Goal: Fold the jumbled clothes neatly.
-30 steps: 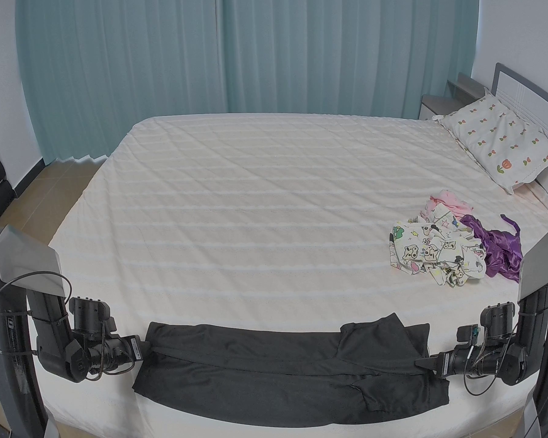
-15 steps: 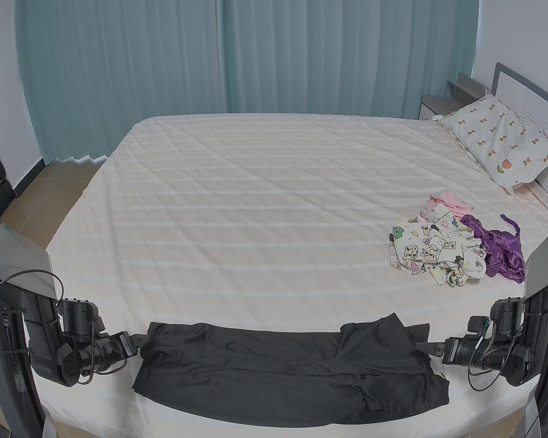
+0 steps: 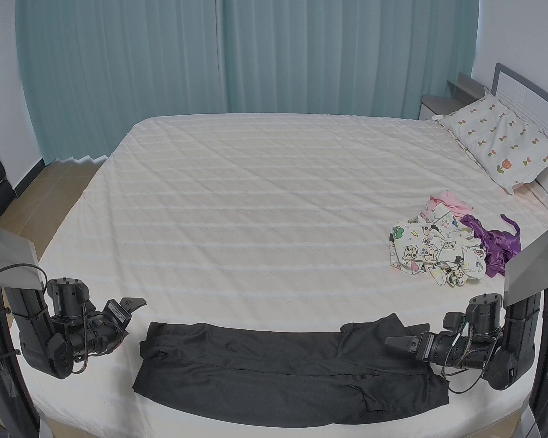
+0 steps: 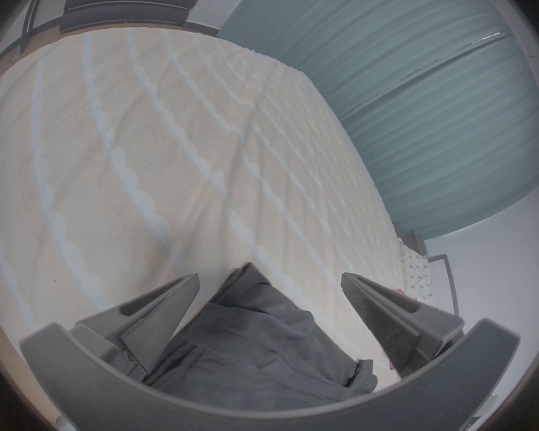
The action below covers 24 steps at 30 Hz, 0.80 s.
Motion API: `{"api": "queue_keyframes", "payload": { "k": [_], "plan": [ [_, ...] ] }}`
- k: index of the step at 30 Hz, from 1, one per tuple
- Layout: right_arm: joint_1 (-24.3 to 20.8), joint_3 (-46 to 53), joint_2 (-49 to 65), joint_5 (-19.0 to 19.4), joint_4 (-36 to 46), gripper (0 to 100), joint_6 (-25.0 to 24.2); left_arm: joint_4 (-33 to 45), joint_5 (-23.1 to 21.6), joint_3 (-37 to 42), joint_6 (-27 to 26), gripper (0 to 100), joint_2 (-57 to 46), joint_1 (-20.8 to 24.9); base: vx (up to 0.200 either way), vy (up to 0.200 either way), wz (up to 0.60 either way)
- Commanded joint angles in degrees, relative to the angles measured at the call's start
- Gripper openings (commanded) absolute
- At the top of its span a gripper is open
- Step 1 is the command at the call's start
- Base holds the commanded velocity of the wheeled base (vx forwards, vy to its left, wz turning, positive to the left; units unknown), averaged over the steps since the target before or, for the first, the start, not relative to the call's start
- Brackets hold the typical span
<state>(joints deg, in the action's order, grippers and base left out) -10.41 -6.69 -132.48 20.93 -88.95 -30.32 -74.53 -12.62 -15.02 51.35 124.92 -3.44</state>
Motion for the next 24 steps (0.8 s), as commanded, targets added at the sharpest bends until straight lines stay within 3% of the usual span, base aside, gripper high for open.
{"api": "queue_keyframes", "payload": {
  "k": [1,7,12,24],
  "plan": [
    [-1.1,-2.18,-2.26,-0.45,-0.52,100,0.17,-0.17,0.66,-0.89,0.33,100,0.68,0.89,0.0,0.0,0.0],
    [0.3,-2.62,-4.55,-1.33,-0.52,100,4.48,-0.26,0.58,-0.36,0.51,100,1.21,0.98,0.0,0.0,0.0],
    [0.39,-2.71,-5.07,-5.11,-0.61,100,4.83,-0.26,0.75,-0.19,0.33,100,2.35,1.59,0.0,0.0,0.0],
    [0.13,-2.62,-5.34,-5.37,-0.61,100,4.92,-0.26,0.75,-0.27,0.33,100,2.35,1.59,0.0,0.0,0.0]
  ]
}}
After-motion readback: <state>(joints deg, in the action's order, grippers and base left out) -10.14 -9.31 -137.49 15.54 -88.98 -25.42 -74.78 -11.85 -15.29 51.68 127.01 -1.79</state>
